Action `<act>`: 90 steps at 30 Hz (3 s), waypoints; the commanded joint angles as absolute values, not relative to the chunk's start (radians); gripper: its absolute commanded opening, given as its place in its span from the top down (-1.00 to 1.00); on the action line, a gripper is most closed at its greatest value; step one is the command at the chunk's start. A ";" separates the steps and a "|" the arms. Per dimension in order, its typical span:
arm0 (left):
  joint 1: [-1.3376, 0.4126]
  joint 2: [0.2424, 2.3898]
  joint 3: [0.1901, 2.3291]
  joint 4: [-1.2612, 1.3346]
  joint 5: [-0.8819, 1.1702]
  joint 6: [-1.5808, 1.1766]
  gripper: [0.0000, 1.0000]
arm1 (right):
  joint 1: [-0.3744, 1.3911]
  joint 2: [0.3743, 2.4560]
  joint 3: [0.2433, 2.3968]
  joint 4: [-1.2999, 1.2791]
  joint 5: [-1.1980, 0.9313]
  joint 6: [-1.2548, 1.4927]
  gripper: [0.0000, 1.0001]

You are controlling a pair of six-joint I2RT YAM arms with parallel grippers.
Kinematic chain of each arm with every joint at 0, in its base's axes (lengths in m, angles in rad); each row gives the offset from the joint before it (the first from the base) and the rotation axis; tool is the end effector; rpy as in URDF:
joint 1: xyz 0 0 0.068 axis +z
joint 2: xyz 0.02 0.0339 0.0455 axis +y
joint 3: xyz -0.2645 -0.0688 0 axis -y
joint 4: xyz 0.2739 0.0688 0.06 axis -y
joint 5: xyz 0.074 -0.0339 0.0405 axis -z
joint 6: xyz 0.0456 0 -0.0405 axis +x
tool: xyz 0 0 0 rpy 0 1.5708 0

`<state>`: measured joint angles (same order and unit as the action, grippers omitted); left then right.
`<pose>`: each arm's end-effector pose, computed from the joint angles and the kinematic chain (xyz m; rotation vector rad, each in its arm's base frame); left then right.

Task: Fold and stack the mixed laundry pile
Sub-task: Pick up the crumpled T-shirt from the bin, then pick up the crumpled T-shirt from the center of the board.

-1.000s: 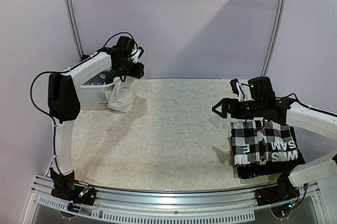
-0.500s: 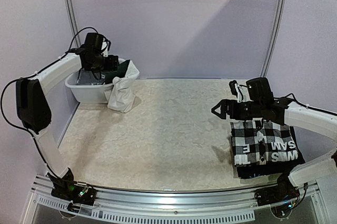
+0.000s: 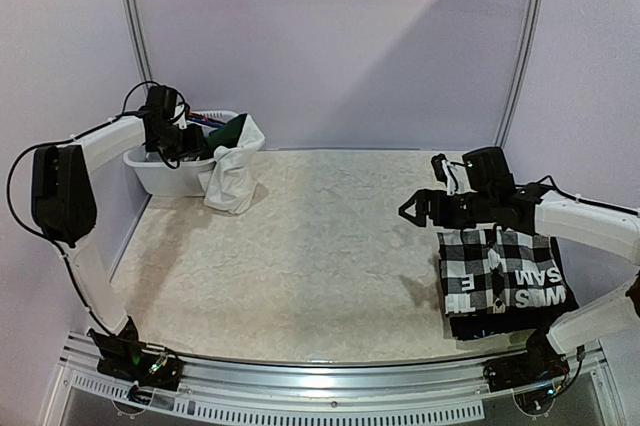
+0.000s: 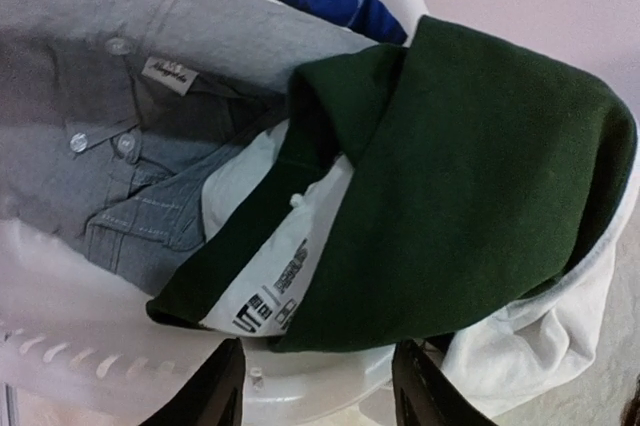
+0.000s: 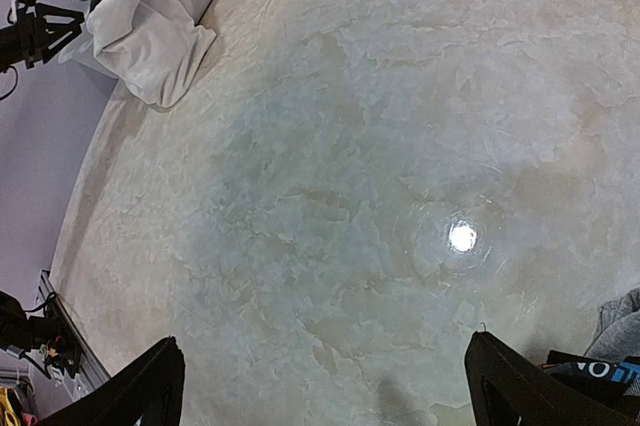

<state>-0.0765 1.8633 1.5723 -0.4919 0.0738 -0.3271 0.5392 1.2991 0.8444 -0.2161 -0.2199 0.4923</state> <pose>0.4590 -0.0386 0.2614 -0.2600 2.3547 -0.2830 0.2646 0.1699 0.2282 -0.1799 2.3403 0.7835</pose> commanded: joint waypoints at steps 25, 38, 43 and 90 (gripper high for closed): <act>-0.175 1.729 1.646 -0.482 0.096 -0.329 1.00 | 0.566 1.334 0.902 -0.230 -0.231 0.491 -0.98; -0.422 1.613 1.936 -0.538 0.177 -0.318 1.00 | 0.588 1.309 0.919 -0.218 -0.273 0.507 -0.98; -0.480 1.624 1.999 -0.411 0.384 -0.369 1.00 | 0.592 1.262 0.919 -0.222 -0.285 0.508 -0.98; -0.490 1.712 1.939 -0.439 -0.048 -0.309 1.00 | 1.118 2.091 1.409 0.102 0.125 0.487 -0.75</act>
